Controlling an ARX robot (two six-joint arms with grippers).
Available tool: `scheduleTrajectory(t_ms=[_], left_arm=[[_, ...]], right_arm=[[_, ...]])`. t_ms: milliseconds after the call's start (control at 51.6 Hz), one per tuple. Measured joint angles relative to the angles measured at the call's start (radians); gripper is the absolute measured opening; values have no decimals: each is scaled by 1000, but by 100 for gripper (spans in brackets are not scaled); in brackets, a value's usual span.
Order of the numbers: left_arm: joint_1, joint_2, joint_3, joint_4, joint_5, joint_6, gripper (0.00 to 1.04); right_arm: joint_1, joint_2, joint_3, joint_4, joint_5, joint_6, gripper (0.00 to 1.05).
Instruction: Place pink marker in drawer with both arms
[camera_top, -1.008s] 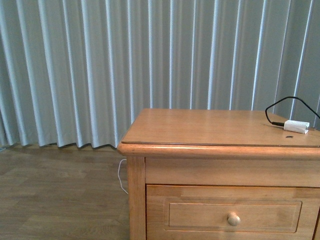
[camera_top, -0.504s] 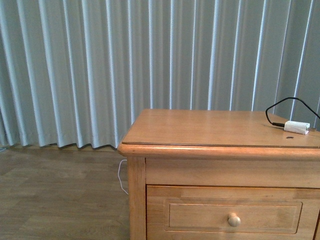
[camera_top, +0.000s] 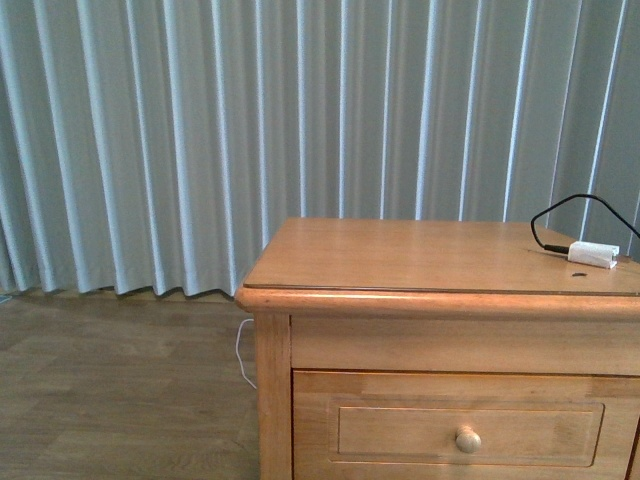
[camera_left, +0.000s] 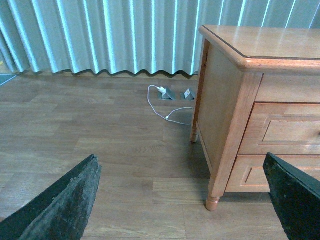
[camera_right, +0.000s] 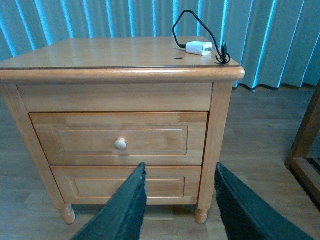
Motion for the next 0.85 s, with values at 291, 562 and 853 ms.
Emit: scheduleTrajectory(t_ms=[291,562,853], left_arm=[[0,0,0,0,0,0,98],[0,0,0,0,0,0,98],[0,0,0,0,0,0,98]], right_arm=[[0,0,0,0,0,1,98],[0,0,0,0,0,0,96],[0,0,0,0,0,1,96]])
